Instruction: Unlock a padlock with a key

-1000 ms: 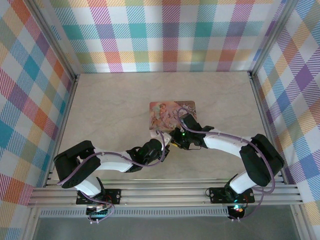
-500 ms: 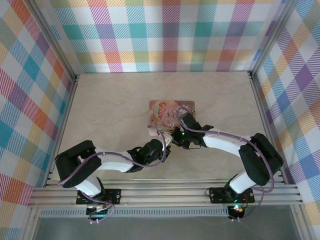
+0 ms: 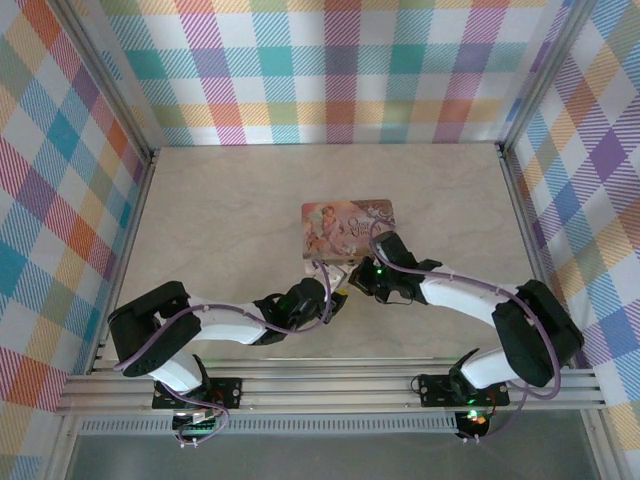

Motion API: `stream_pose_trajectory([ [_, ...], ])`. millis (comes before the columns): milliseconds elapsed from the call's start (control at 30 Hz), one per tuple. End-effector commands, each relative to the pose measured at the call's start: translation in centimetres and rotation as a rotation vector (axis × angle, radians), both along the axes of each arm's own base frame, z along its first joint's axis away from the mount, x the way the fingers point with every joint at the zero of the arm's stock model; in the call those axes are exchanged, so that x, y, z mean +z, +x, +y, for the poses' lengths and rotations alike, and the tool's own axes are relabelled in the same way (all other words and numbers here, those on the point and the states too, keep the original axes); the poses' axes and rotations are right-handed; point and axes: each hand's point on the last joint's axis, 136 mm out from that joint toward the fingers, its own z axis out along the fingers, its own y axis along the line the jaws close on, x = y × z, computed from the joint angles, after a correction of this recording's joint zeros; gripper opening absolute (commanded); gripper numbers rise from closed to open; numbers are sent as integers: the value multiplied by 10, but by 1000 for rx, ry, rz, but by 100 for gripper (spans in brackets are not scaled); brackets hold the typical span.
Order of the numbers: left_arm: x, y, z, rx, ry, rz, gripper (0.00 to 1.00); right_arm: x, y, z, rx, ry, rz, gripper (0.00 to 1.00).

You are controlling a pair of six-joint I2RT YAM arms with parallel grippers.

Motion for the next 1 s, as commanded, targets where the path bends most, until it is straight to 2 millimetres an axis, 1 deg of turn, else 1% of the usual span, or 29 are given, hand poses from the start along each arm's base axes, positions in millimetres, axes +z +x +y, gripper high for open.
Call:
stream_pose_trajectory([
  [0, 13, -1, 3, 22, -31, -17, 45, 1, 4, -18, -63, -14, -8, 0],
  [233, 12, -1, 11, 51, -36, -15, 46, 6, 5, -46, -121, -30, -22, 0],
  [333, 11, -2, 13, 55, -37, -13, 46, 10, 6, -52, -136, -33, -36, 0],
  [567, 10, -1, 15, 67, -37, -12, 46, 17, 12, -47, -150, 0, -56, 0],
  [833, 9, -2, 20, 77, -32, -13, 46, 24, 18, -50, -161, -18, -86, 0],
  [967, 9, -3, 21, 80, -33, -12, 46, 16, 17, -53, -171, -29, -76, 0],
])
